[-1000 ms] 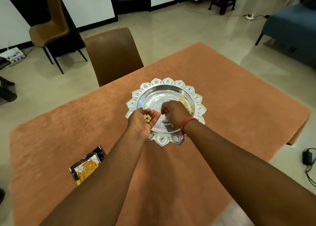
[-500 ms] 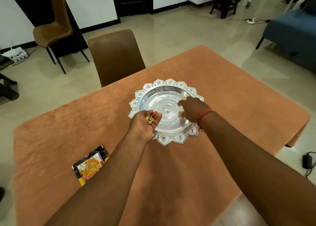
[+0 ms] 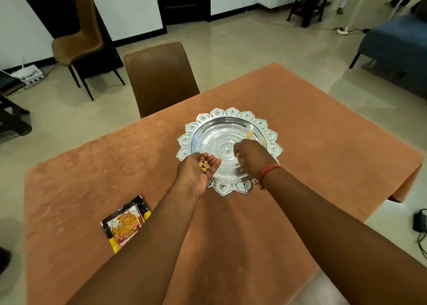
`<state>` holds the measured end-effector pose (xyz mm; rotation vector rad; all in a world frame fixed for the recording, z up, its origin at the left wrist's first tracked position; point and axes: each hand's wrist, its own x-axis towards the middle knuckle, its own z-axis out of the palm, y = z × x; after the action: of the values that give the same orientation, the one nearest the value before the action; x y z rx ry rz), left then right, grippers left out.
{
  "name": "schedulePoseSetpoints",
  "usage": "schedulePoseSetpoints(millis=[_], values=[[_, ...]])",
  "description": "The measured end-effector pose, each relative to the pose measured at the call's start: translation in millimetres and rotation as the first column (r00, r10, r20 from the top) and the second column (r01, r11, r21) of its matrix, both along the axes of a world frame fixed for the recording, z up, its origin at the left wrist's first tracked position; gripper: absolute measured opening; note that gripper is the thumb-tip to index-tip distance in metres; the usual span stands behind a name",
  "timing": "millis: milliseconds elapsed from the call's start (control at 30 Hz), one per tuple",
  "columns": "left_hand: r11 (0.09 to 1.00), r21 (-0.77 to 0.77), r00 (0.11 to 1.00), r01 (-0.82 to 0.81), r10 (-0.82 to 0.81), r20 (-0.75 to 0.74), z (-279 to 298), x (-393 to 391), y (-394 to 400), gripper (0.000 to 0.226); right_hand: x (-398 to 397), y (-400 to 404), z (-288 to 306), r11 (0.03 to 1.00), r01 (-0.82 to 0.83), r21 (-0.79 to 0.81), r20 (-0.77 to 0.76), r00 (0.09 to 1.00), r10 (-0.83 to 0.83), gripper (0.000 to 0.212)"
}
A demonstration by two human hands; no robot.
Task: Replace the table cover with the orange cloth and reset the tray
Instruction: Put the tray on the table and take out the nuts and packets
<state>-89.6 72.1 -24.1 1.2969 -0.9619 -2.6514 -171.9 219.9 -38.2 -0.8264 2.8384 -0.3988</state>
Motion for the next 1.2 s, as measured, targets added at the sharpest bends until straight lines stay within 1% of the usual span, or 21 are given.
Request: schedulePoseSetpoints(millis=[67, 100, 167, 233, 300, 333, 400, 467, 533, 567, 600, 667, 733, 767, 900, 1000, 1067, 1200], values=[[1.0, -0.003, 1.0, 0.004, -0.004, -0.002, 0, 0, 1, 0.033, -1, -6, 12, 0.98, 0.091, -0.176, 0.068, 0.994, -0.08, 0.017], [1.0, 0.0, 1.0, 0.001, -0.001, -0.001, 0, 0, 1, 0.034, 0, -10, 20, 0.959, 0.115, -0.258, 0.108, 0.99, -0.09, 0.014], [0.999, 0.033, 1.0, -0.006, 0.006, -0.009, 0, -1, 3, 0.036, 4, -19, 38, 0.928, 0.099, -0.36, 0.203, 0.979, -0.025, 0.009], [0.996, 0.086, 1.0, -0.003, 0.005, -0.026, 0, -2, 4, 0.04, 9, -29, 53, 0.931, -0.008, -0.366, 0.236, 0.966, 0.102, 0.01], [0.993, 0.122, 0.999, 0.001, 0.003, -0.036, 1, -3, 5, 0.04, 9, -35, 59, 0.94, -0.097, -0.328, 0.245, 0.952, 0.184, 0.013], [0.992, 0.13, 0.999, -0.002, 0.007, -0.038, 2, -3, 6, 0.039, 6, -36, 60, 0.942, -0.111, -0.316, 0.226, 0.956, 0.188, 0.015], [0.992, 0.129, 0.999, -0.009, 0.014, -0.037, 3, -3, 6, 0.037, -6, -30, 56, 0.953, -0.081, -0.293, 0.139, 0.982, 0.126, 0.02], [0.993, 0.117, 1.0, 0.001, 0.003, -0.029, 4, -1, 3, 0.036, -25, -17, 45, 0.974, 0.001, -0.226, 0.083, 0.996, 0.018, 0.025], [0.995, 0.103, 1.0, 0.009, -0.007, -0.02, 3, 0, -2, 0.037, -44, -3, 30, 0.994, 0.071, -0.086, 0.069, 0.995, -0.065, 0.033], [0.995, 0.095, 1.0, 0.007, -0.006, -0.016, 2, 1, -4, 0.037, -50, 3, 23, 0.997, 0.08, 0.0, 0.058, 0.995, -0.08, 0.037], [0.996, 0.088, 1.0, 0.005, -0.004, -0.014, 0, 2, -6, 0.037, -53, 6, 18, 0.995, 0.063, 0.081, 0.045, 0.997, -0.067, 0.039], [0.998, 0.069, 1.0, 0.008, -0.008, -0.006, -2, 4, -9, 0.036, -52, 6, 10, 0.979, -0.023, 0.204, 0.036, 0.999, 0.016, 0.037], [0.999, 0.044, 1.0, 0.013, -0.014, 0.004, -4, 5, -10, 0.034, -48, 5, 4, 0.949, -0.102, 0.298, 0.028, 0.995, 0.099, 0.034], [0.999, 0.036, 1.0, 0.017, -0.017, 0.009, -4, 6, -10, 0.034, -46, 4, 2, 0.938, -0.115, 0.327, 0.024, 0.993, 0.113, 0.035], [0.999, 0.039, 1.0, 0.014, -0.014, 0.007, -4, 5, -10, 0.035, -22, 3, 7, 0.929, -0.103, 0.355, 0.04, 0.995, 0.095, 0.031], [1.0, 0.025, 1.0, 0.009, -0.009, 0.009, -3, 5, -9, 0.034, 0, 4, 10, 0.92, -0.125, 0.372, 0.073, 0.992, 0.105, 0.03], [1.0, 0.016, 1.0, 0.003, -0.003, 0.01, -3, 6, -7, 0.034, 13, 3, 11, 0.915, -0.156, 0.373, 0.099, 0.987, 0.128, 0.028], [1.0, 0.004, 1.0, -0.012, 0.012, 0.006, -1, 6, -3, 0.032, 32, 0, 11, 0.908, -0.233, 0.349, 0.079, 0.972, 0.219, 0.022]])
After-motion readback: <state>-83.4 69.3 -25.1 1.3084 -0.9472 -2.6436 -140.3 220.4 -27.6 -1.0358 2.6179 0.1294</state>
